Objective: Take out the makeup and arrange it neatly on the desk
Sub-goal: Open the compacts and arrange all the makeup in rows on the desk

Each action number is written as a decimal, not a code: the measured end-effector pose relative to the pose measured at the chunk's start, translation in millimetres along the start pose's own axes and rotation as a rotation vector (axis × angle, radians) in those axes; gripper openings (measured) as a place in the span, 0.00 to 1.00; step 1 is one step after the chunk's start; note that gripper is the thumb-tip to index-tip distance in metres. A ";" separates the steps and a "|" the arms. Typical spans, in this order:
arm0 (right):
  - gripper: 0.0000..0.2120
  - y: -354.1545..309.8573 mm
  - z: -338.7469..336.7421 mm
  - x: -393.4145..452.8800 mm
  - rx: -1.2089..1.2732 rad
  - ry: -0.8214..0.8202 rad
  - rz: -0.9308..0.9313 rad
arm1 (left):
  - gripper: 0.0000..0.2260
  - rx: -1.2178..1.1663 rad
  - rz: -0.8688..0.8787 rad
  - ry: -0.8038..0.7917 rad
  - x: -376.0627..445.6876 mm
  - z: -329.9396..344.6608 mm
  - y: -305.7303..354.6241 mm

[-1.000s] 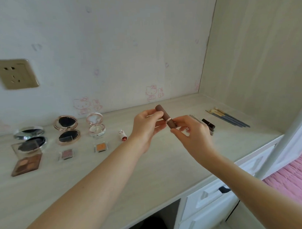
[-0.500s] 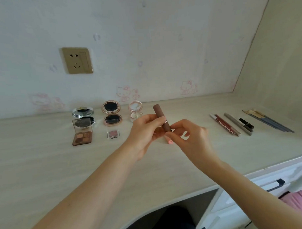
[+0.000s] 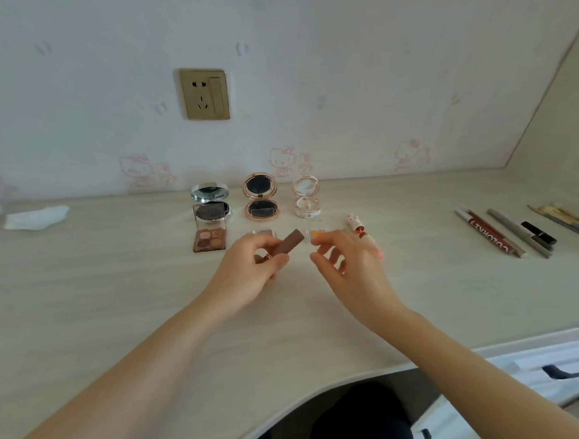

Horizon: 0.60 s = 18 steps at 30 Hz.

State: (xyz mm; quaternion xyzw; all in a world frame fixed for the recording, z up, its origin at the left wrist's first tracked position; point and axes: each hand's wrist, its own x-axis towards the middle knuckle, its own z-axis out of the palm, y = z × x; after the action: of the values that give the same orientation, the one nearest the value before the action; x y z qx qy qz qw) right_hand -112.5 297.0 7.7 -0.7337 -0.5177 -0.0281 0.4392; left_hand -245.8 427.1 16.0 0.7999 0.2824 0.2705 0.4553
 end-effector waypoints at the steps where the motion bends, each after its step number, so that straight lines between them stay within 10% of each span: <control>1: 0.12 0.5 4.4 0.1 0.002 -0.016 0.011 | 0.06 0.132 0.080 -0.002 -2.9 -2.1 -4.0; 18: 0.11 -6.9 18.1 -11.4 -0.242 -0.254 -0.243 | 0.08 0.601 0.430 -0.084 -25.8 -5.0 -20.1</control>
State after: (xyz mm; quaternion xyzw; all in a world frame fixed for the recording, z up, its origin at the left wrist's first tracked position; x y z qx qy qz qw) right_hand -130.8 301.3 -4.8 -0.7111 -0.6462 -0.0503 0.2724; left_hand -271.2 420.5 -4.1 0.9494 0.1557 0.2319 0.1438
